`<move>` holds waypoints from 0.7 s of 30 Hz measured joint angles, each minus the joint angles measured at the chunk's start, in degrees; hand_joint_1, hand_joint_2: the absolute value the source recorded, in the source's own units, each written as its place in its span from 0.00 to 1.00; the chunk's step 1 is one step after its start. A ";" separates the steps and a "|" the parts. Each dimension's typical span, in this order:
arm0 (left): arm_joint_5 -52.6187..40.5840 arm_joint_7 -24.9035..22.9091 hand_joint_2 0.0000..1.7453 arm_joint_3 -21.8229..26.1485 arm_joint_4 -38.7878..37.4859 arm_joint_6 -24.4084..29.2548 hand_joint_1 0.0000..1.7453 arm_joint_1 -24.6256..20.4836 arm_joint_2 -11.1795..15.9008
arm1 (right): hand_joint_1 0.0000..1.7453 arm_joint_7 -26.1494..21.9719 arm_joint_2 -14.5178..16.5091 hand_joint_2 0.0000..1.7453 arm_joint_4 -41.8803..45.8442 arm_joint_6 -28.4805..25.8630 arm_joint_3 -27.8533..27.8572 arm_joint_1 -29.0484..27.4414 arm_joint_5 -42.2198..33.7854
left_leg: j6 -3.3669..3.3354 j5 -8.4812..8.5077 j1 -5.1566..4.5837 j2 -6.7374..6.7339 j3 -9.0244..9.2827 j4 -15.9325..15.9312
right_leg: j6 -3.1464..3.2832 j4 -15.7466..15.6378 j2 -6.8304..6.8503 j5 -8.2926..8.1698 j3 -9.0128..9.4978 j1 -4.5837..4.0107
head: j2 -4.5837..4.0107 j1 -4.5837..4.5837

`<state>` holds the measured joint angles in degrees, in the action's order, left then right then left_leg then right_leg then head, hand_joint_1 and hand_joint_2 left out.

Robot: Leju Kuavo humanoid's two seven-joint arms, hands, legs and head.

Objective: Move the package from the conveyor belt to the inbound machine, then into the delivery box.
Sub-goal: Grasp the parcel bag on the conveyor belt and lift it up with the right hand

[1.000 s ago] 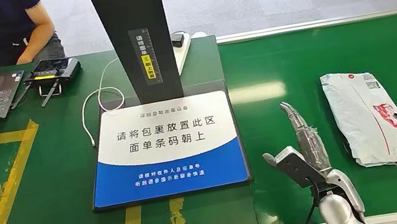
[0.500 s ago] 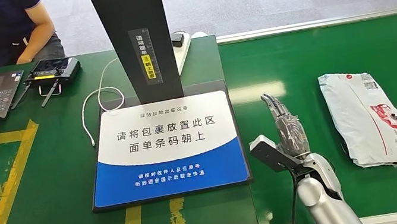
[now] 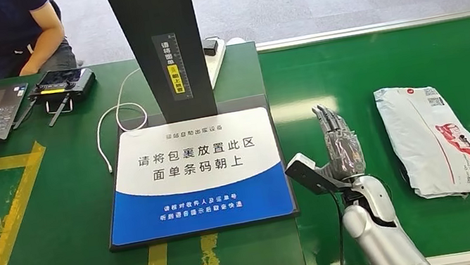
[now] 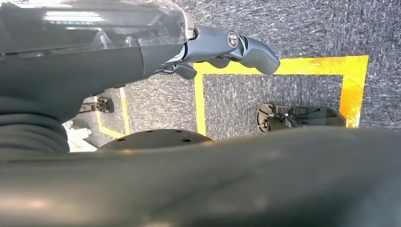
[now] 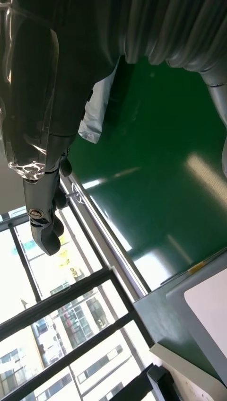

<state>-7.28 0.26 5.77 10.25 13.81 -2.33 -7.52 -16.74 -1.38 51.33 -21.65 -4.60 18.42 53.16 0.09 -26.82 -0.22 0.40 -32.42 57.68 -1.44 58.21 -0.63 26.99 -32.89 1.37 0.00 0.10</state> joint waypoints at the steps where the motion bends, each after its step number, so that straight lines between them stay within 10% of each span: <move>1: -0.01 0.00 0.00 0.00 0.00 0.00 0.00 0.00 0.00 | 0.00 0.00 0.00 1.00 -0.32 -0.01 0.00 0.10 0.01 | 0.00 0.00 0.00 0.00 0.00 0.00 | 0.00 0.00 0.00 0.00 0.00 0.00 | 0.00 0.01; 21: 0.14 -0.38 0.00 0.99 -0.01 0.24 0.00 0.03 -0.02 | 0.00 2.41 -0.09 1.00 -12.00 -2.90 0.01 8.30 4.16 | -0.02 0.06 0.00 0.00 -0.01 0.02 | 0.01 0.00 0.00 -0.05 -0.01 0.00 | 0.00 0.01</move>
<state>-7.14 -0.11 6.76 10.25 14.05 -2.30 -7.54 -14.33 -1.46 39.33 -24.56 -4.59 26.72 57.31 0.07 -26.76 -0.23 0.39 -32.42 57.70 -1.43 58.22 -0.64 26.94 -32.90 1.37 0.00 0.10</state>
